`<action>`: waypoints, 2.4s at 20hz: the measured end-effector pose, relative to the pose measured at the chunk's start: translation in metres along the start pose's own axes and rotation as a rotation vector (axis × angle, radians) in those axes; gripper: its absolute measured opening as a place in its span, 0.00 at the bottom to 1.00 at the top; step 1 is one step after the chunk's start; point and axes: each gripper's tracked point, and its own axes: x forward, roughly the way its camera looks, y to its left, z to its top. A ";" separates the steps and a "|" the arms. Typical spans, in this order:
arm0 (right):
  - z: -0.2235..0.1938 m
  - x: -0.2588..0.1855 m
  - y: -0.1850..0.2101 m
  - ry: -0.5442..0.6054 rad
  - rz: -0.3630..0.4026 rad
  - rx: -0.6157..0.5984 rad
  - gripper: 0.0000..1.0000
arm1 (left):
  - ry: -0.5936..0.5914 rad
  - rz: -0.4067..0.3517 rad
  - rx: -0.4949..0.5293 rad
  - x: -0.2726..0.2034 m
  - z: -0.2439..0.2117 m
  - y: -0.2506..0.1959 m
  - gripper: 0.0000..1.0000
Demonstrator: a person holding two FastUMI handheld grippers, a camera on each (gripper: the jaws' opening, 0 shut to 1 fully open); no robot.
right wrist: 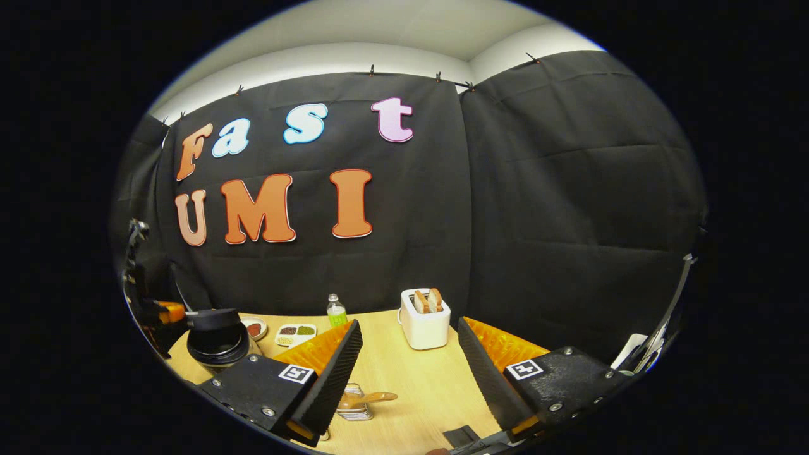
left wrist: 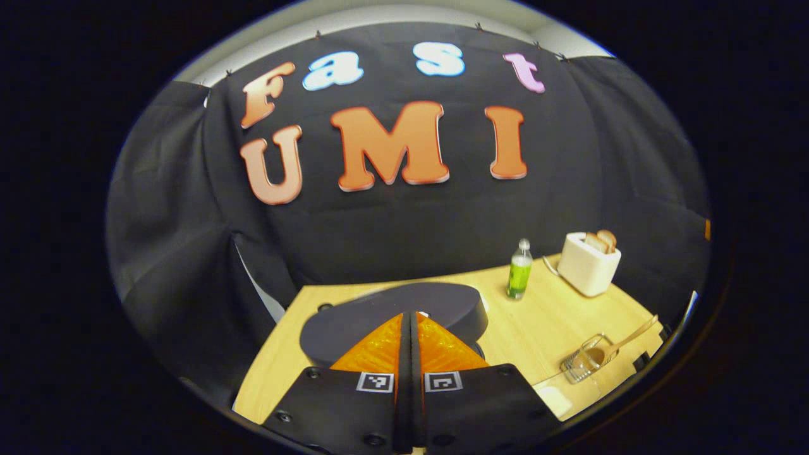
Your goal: Close the left gripper, press the button to open the rice cooker; take a wooden spoon from the chopstick holder with the right hand, scoop a spoonful of rice and pour it into the rice cooker, then put the wooden spoon back into the chopstick holder.
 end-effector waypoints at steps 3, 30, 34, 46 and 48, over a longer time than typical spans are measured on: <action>-0.005 0.003 0.006 -0.010 0.027 0.005 0.95 | -0.131 0.040 -0.045 -0.036 0.055 0.025 0.04; -0.218 0.083 0.050 0.350 0.135 0.455 0.95 | -0.148 0.548 -0.096 -0.216 0.036 0.209 0.98; -0.229 0.087 0.061 0.382 0.139 0.507 0.81 | -0.150 0.587 -0.080 -0.221 0.037 0.220 1.00; -0.205 0.098 0.087 0.463 0.191 0.558 0.22 | -0.161 0.565 -0.080 -0.204 0.037 0.229 0.98; -0.193 0.098 0.091 0.444 0.193 0.509 0.20 | -0.169 0.566 -0.078 -0.205 0.038 0.233 1.00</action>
